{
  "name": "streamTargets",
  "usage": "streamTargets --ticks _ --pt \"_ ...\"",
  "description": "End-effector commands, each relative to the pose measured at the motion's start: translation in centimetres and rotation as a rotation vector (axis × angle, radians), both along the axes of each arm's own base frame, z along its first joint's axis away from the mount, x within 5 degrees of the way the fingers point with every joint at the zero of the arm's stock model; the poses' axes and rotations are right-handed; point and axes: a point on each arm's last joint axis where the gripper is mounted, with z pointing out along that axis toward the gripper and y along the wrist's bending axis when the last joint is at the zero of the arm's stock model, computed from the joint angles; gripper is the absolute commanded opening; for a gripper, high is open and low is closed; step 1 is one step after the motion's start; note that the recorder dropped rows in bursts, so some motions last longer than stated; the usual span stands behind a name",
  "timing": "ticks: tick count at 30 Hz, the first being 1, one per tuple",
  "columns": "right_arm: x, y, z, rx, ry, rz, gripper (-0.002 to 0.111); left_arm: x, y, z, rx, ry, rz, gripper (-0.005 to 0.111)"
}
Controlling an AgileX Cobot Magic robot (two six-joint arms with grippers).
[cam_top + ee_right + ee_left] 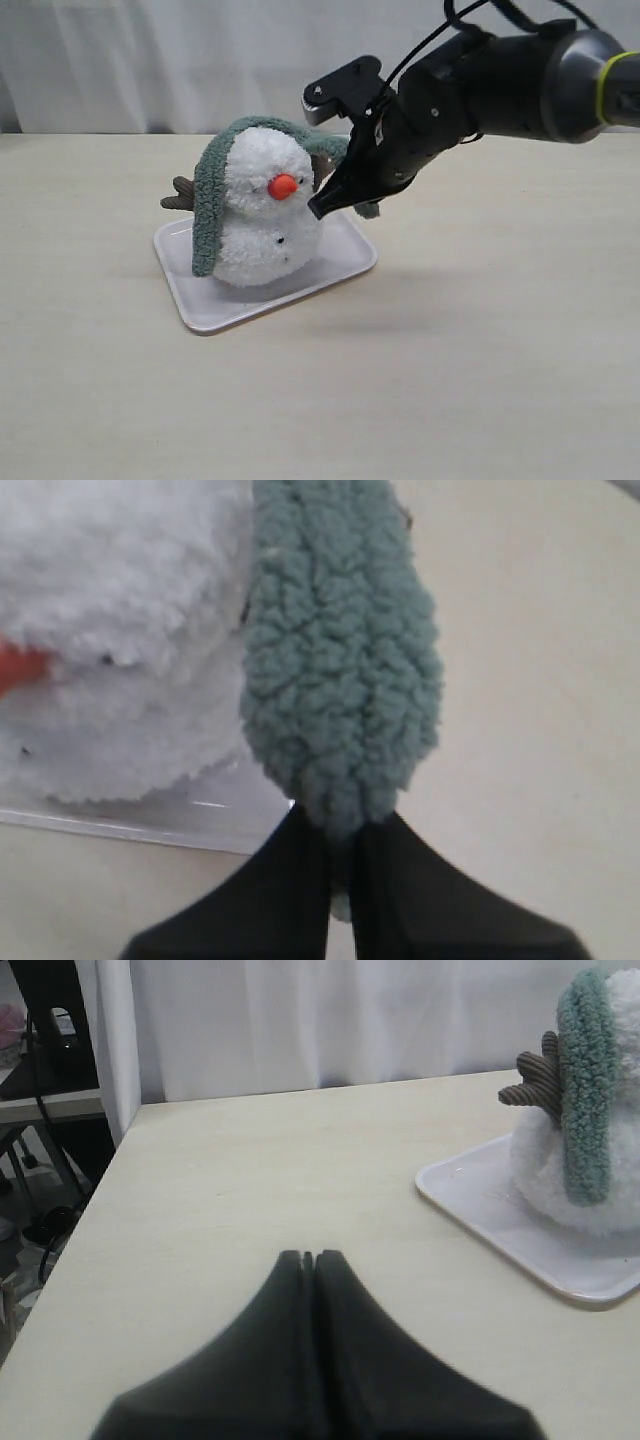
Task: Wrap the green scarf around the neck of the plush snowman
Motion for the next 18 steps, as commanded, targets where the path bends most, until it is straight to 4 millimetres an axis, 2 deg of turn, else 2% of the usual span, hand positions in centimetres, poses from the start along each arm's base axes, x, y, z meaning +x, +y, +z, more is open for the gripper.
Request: streamTargets --ticks 1,8,11,18 --pt "0.6 0.3 -1.7 -0.014 0.018 0.004 0.004 0.0 0.0 0.0 -0.005 -0.010 -0.003 0.000" --pt "0.9 0.5 -2.7 -0.022 0.023 0.021 0.006 0.0 0.0 0.0 -0.005 -0.010 -0.003 0.000" --pt "0.8 0.5 -2.8 -0.018 0.032 0.022 0.017 0.0 0.0 0.0 -0.005 -0.010 -0.003 0.000" --pt "0.3 0.5 -2.3 0.015 0.067 -0.008 0.054 0.0 0.0 0.0 -0.005 -0.010 -0.003 0.000"
